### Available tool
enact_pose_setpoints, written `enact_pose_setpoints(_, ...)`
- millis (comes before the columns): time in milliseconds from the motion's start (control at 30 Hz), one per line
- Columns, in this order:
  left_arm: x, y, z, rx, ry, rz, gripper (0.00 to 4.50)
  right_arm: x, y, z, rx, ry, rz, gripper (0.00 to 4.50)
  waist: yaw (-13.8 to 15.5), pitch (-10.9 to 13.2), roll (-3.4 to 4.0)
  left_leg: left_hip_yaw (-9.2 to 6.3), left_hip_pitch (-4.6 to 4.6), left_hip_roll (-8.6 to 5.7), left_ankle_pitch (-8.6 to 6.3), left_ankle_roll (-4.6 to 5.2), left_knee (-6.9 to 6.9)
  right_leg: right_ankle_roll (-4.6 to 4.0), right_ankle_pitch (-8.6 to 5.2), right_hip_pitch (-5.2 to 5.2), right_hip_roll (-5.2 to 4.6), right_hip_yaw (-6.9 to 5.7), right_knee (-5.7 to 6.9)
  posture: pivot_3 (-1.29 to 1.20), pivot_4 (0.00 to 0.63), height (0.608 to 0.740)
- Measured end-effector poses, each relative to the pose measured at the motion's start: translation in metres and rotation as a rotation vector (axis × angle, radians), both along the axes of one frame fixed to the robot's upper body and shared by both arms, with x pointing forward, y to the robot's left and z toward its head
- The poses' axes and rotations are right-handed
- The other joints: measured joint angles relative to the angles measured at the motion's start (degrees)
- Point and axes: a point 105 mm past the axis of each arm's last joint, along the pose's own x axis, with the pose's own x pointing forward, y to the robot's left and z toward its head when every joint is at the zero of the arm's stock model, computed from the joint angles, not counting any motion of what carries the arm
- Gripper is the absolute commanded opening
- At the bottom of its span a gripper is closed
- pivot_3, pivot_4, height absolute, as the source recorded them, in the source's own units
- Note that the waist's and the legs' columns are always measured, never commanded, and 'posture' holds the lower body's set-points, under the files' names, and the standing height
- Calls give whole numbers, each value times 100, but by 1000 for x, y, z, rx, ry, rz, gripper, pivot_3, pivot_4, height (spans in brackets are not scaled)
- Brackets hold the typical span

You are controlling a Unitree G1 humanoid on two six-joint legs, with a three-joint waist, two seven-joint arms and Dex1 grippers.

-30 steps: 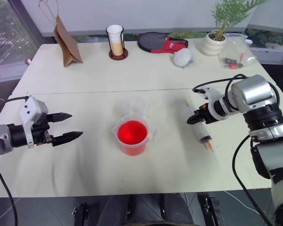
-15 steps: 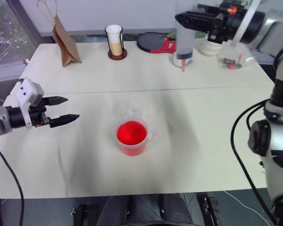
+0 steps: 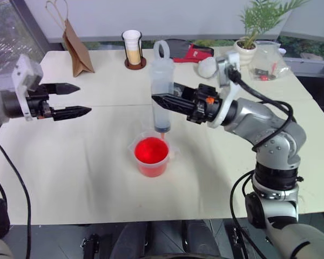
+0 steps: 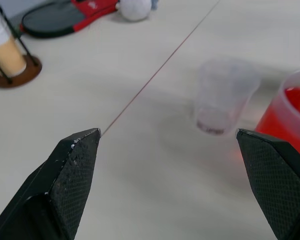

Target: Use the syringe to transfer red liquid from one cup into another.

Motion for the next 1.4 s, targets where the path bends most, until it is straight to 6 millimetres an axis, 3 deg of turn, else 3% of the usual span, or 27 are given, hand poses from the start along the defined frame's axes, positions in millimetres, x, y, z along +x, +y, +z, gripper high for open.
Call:
enact_pose_setpoints(167, -6, -31, 29, -81, -50, -132, 4500, -3, 14, -33, -48, 13, 3, 1376, 3, 0, 0, -3, 0, -3, -2, 3, 10, 0, 0, 8, 0, -2, 1, 0, 150, 739)
enact_pose_setpoints(367, -19, -71, 48, -112, -84, -292, 4500, 5, 14, -37, -51, -51, -53, 1376, -12, 1, 0, -4, 0, 0, 14, -25, 8, 0, 0, 6, 6, -2, 1, 0, 150, 739)
enact_pose_setpoints(600, -15, -101, 54, -151, -100, -400, 4500, 4, 18, -43, -61, -61, -49, 1376, 4, 1, -1, -5, 0, -1, 18, -29, 10, 0, 0, 9, 8, -2, 1, 0, 150, 739)
enact_pose_setpoints(867, 0, -131, 42, -200, -100, -466, 4500, 3, 20, -50, -60, -50, -51, 1376, -1, 1, -1, -5, 0, -1, 19, -32, 10, 0, 0, 9, 8, -1, 1, 0, 150, 739)
enact_pose_setpoints(1167, -2, -146, 35, -227, -79, -536, 275, 7, 16, -52, -26, -34, -108, 1376, -2, 1, -1, -9, 0, 1, 21, -35, 10, 0, 0, 9, 12, -1, 1, 0, 150, 739)
enact_pose_setpoints(1400, -3, -148, 41, -222, -63, -575, 127, 1, 17, -56, 8, -26, -117, 1376, 13, 1, -2, -9, 0, -3, 21, -35, 12, 0, 0, 12, 10, 0, 1, 0, 150, 739)
